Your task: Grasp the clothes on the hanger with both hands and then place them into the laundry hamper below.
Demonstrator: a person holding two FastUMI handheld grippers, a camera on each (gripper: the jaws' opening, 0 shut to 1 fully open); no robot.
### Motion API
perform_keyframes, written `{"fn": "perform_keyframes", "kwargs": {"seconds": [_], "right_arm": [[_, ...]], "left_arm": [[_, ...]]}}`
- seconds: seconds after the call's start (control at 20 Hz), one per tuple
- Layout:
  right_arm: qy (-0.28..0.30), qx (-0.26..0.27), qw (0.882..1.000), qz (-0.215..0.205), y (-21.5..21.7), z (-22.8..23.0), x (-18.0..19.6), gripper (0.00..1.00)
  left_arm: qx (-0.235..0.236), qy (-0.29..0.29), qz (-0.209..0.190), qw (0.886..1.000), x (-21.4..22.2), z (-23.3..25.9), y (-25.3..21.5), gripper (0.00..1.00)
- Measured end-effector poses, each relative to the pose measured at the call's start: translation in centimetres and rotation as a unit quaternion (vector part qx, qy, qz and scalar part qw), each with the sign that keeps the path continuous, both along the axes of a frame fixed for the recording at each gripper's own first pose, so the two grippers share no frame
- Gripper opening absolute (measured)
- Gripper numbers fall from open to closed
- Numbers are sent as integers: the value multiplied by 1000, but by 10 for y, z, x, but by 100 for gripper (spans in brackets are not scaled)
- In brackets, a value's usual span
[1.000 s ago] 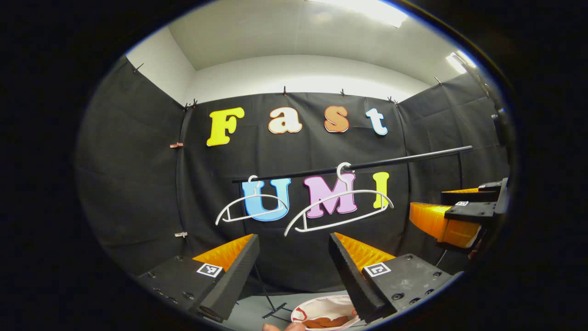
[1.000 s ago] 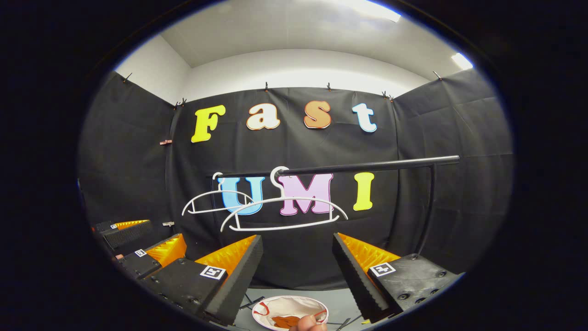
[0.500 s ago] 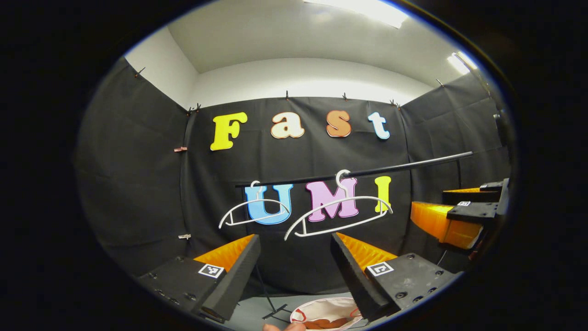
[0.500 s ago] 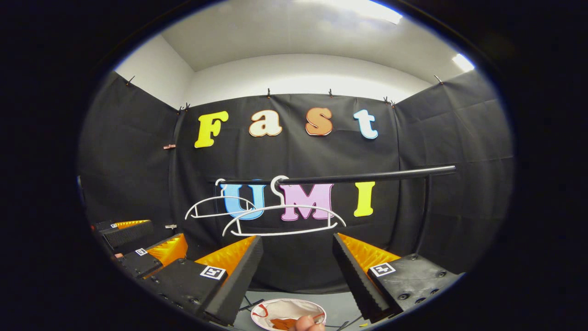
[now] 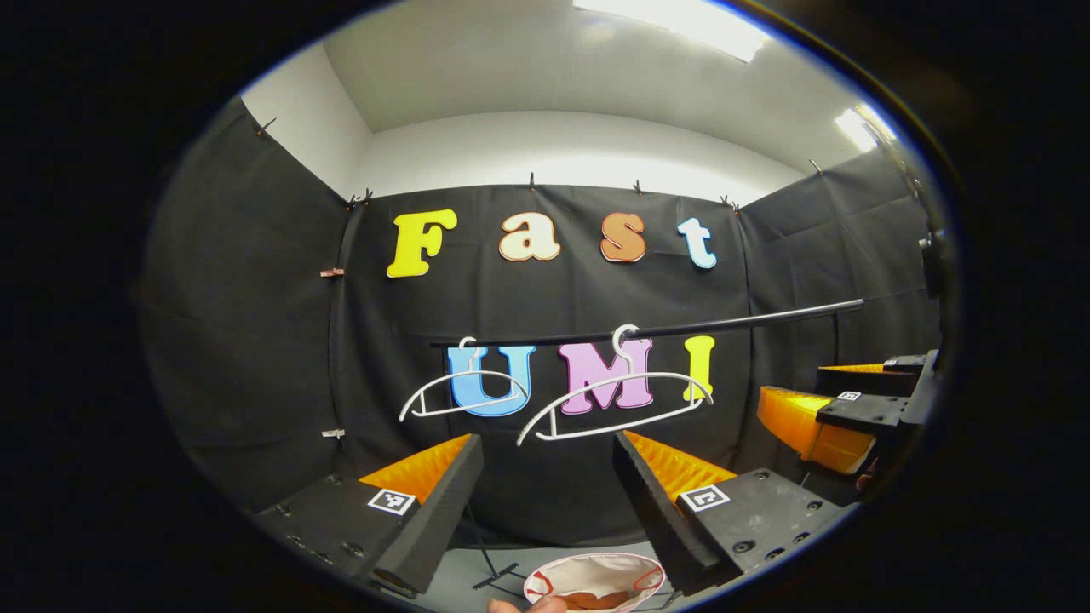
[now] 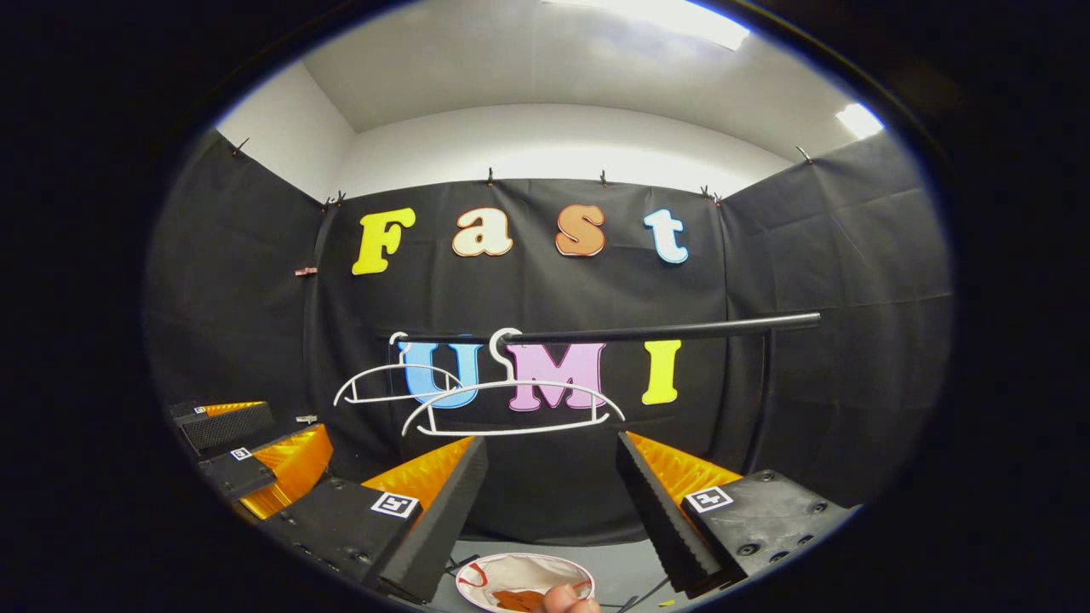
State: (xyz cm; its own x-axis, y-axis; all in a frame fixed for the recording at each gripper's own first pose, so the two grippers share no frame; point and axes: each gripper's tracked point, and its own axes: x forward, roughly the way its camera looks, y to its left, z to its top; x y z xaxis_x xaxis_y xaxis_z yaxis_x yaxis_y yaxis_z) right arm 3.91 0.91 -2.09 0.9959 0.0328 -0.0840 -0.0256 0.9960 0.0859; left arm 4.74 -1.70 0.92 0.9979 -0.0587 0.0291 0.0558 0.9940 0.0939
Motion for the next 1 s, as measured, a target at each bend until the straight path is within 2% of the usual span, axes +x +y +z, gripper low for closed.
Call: {"fn": "perform_keyframes", "kwargs": {"seconds": [0.35, 1.0], "right_arm": [[6, -1, 1000, 1, 3, -6, 1, 98], [4, -6, 1000, 8, 7, -6, 6, 98]], "left_arm": [[-16, 2, 4, 1000, 0, -2, 7, 97], [-17, 3, 9, 1000, 5, -2, 9, 97]]}}
